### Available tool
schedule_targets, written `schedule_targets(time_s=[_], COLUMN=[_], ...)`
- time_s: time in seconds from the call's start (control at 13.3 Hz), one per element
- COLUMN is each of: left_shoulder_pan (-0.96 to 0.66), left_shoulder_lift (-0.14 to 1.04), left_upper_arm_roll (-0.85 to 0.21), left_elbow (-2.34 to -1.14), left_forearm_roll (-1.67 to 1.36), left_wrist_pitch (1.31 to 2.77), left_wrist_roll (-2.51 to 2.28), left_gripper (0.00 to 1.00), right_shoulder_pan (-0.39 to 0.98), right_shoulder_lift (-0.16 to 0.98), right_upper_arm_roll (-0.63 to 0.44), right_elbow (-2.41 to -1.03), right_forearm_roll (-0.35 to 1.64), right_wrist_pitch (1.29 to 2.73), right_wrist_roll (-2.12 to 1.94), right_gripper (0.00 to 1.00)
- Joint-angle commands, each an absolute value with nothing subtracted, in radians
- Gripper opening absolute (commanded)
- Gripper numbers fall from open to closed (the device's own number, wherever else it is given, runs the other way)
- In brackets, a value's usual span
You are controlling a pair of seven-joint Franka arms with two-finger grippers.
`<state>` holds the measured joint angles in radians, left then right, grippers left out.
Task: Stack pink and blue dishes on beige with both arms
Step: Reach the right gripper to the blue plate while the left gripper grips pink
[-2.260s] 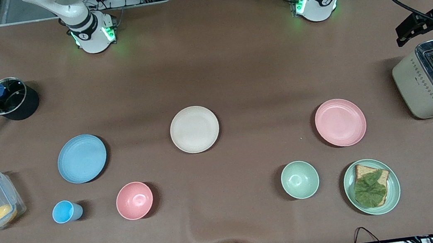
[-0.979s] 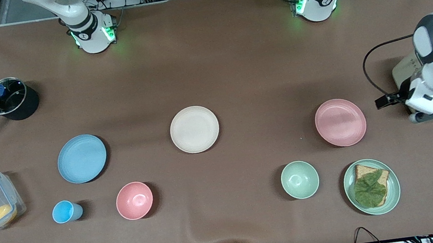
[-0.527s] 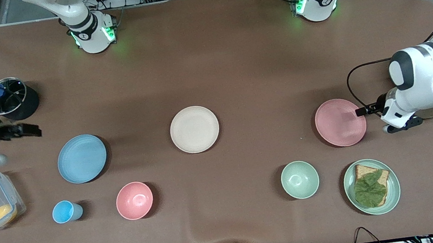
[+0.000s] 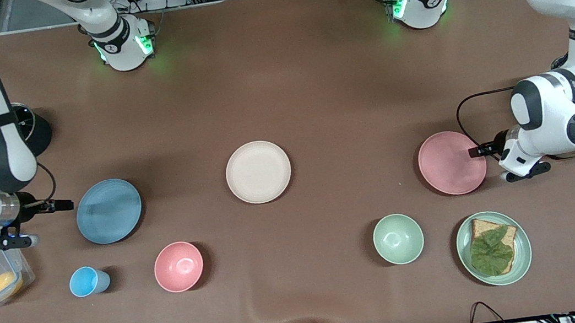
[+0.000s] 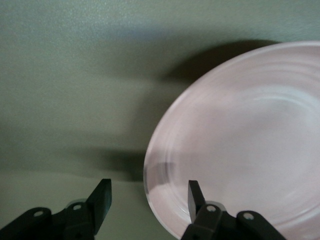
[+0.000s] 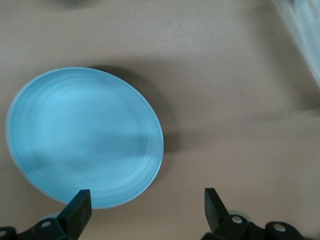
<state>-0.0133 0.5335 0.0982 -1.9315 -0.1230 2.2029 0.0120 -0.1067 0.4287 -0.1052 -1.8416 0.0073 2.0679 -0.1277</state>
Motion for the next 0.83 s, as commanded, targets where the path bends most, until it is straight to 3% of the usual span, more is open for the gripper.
schedule_targets(time_s=[0.0, 0.15, 0.3, 0.38, 0.75], left_shoulder_pan=[0.003, 0.003, 0.002, 0.002, 0.002], left_shoulder_lift=[0.563, 0.565, 0.565, 0.563, 0.516], left_upper_arm_roll=[0.091, 0.091, 0.091, 0.089, 0.06], left_elbow=[-1.905, -1.902, -1.898, -1.898, -1.898], left_forearm_roll=[-0.153, -0.153, -0.153, -0.155, -0.202], left_wrist_pitch=[2.212, 2.212, 2.21, 2.21, 2.154], left_wrist_roll=[0.046, 0.046, 0.048, 0.049, 0.09], left_gripper=[0.58, 0.38, 0.04, 0.0, 0.0], right_shoulder_pan=[-0.113, -0.11, -0.112, -0.113, -0.129], right_shoulder_lift=[0.461, 0.504, 0.534, 0.547, 0.584], right_upper_arm_roll=[-0.092, -0.092, -0.092, -0.092, -0.092], right_elbow=[-1.878, -1.878, -1.878, -1.876, -1.876], right_forearm_roll=[0.026, 0.077, 0.078, 0.078, 0.096], right_wrist_pitch=[2.14, 2.161, 2.178, 2.187, 2.224], right_wrist_roll=[-0.138, -0.141, -0.144, -0.144, -0.144], right_gripper=[1.0, 1.0, 1.0, 1.0, 1.0])
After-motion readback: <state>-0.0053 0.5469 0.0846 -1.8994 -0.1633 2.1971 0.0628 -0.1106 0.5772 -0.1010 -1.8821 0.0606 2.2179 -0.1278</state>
